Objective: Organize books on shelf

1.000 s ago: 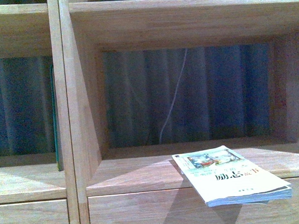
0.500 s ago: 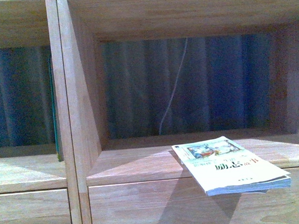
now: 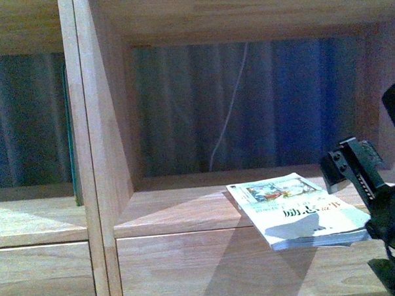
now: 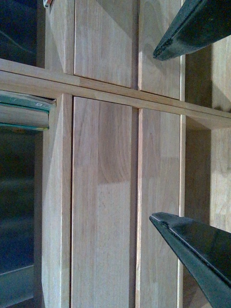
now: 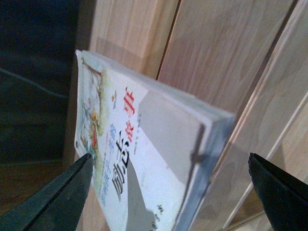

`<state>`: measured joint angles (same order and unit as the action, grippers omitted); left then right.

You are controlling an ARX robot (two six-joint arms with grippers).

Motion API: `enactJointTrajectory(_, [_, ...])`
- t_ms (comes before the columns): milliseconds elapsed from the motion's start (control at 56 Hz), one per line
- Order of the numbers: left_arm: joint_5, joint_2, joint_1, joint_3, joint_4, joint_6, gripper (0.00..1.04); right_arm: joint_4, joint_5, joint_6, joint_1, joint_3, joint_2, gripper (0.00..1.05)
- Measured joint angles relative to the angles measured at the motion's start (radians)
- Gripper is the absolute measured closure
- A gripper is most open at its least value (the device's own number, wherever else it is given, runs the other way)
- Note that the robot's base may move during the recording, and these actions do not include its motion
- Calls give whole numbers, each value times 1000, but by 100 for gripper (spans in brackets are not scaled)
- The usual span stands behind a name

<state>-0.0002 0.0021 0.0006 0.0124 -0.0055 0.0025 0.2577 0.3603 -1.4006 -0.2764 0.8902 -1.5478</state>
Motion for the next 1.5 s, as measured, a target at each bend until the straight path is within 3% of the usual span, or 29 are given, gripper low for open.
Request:
enactJointTrajectory(268, [0, 0, 0, 0, 0, 0, 7, -11, -33, -64, -41, 91, -93, 7])
enactJointTrajectory(768, [0, 0, 0, 0, 0, 0, 7, -36, -47, -102, -10, 179, -188, 7])
enactJointTrajectory(893, [0, 0, 0, 0, 0, 0, 7, -44, -47, -108, -1, 190, -191, 21])
enactJointTrajectory(1375, [0, 0, 0, 0, 0, 0, 7, -28, -42, -122, 6, 195, -172, 90])
enactJointTrajectory(1500, [0, 0, 0, 0, 0, 0, 7, -19, -43, -122, 7, 191, -160, 97])
